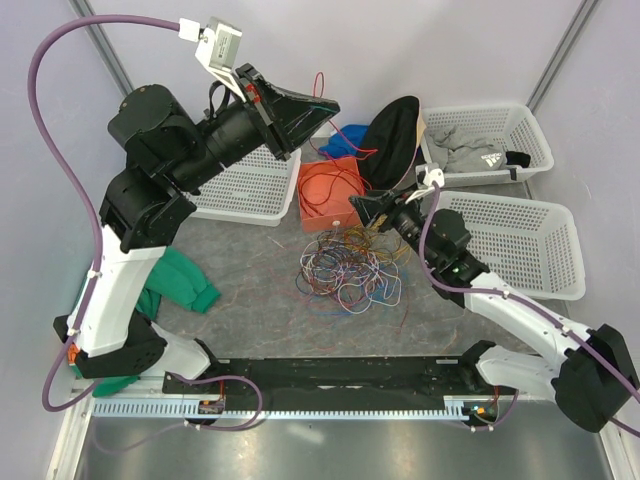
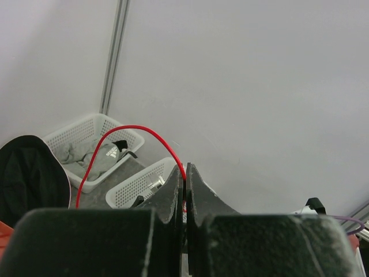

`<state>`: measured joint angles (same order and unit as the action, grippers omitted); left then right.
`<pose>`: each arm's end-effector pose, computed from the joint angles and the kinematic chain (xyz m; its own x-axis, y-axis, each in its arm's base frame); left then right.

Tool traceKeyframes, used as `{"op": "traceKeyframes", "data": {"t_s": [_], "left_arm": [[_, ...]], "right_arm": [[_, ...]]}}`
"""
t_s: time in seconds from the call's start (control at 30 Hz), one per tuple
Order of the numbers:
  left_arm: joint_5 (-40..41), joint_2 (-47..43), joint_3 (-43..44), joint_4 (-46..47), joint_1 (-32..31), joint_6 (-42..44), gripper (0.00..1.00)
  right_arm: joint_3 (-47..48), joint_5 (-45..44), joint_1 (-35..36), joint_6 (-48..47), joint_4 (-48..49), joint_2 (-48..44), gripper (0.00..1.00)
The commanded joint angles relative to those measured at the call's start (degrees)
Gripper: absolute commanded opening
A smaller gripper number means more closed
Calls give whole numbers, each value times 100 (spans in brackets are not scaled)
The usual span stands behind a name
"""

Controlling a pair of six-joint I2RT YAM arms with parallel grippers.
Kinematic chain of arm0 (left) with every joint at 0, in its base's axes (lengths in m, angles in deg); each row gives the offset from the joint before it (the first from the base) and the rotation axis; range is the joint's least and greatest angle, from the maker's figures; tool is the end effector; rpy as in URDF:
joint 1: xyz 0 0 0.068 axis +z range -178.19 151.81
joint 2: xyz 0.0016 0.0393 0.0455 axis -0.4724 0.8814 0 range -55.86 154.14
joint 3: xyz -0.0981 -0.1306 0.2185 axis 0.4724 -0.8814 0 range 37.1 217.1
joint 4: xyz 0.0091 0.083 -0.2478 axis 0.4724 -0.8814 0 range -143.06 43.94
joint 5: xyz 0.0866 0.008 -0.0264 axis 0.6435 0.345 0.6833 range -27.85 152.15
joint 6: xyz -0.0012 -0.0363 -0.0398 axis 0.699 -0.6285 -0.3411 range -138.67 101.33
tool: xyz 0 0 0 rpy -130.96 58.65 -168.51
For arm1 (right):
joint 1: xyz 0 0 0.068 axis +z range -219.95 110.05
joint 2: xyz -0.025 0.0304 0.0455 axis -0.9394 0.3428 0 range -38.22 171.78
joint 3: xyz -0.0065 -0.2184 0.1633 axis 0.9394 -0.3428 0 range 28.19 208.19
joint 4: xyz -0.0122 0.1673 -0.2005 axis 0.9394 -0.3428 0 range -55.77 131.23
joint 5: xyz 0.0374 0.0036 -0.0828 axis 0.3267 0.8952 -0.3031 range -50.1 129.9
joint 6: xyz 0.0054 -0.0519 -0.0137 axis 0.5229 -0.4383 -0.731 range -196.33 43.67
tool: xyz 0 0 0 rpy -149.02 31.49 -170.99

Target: Untangle the cables

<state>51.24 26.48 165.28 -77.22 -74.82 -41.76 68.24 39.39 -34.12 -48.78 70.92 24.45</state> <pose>0.1448 -0.1629 0.6203 -0.1692 -0.3817 -0.9086 0.8405 0.4256 -0.3353 0.2083 0.1500 0.3226 -0.1790 0.4412 -0.8794 -0.5588 0.6900 0.4600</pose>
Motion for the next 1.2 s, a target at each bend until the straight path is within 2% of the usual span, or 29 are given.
{"op": "traceKeyframes", "data": {"t_s": [0.0,0.07,0.13,0.17,0.2,0.27,0.3,0.4,0.5,0.63,0.73,0.93,1.03,1.17], "left_arm": [[-182,-78,-21,92,-21,-117,2],[-244,-78,-39,83,-13,-143,2],[-270,-96,-108,92,-21,-152,2],[-271,-157,-144,84,-21,-134,2],[-244,-192,-205,83,-13,-117,2],[-17,-411,-547,92,-21,-47,2],[97,-525,-722,101,-21,-20,2],[956,-1051,-1732,276,-21,85,2],[1538,-1675,-3381,829,-13,129,2],[1707,-2344,-4850,1971,-4,103,2],[1637,-2521,-5512,2640,-13,16,2],[1364,-2399,-5997,3440,-13,41,2],[1750,-2171,-5945,3643,-13,190,2],[2285,-1339,-5401,3477,14,419,2]], "right_arm": [[283,-177,47,-136,362,218,67],[380,-186,55,-162,370,446,67],[564,-195,55,-197,362,657,56],[617,-212,47,-189,353,693,46],[705,-238,55,-189,327,711,19],[723,-300,55,-119,256,527,3],[723,-422,55,-92,230,396,0],[1099,-598,55,-92,-635,-105,0],[1818,-651,64,-224,-1663,-422,0],[2813,-582,55,-259,-2660,-459,0],[3490,-380,55,-119,-3285,-222,0],[4132,-362,55,128,-3488,314,0],[4607,-441,55,6,-3488,822,0],[5327,-905,55,-276,-3620,1658,0]]}}
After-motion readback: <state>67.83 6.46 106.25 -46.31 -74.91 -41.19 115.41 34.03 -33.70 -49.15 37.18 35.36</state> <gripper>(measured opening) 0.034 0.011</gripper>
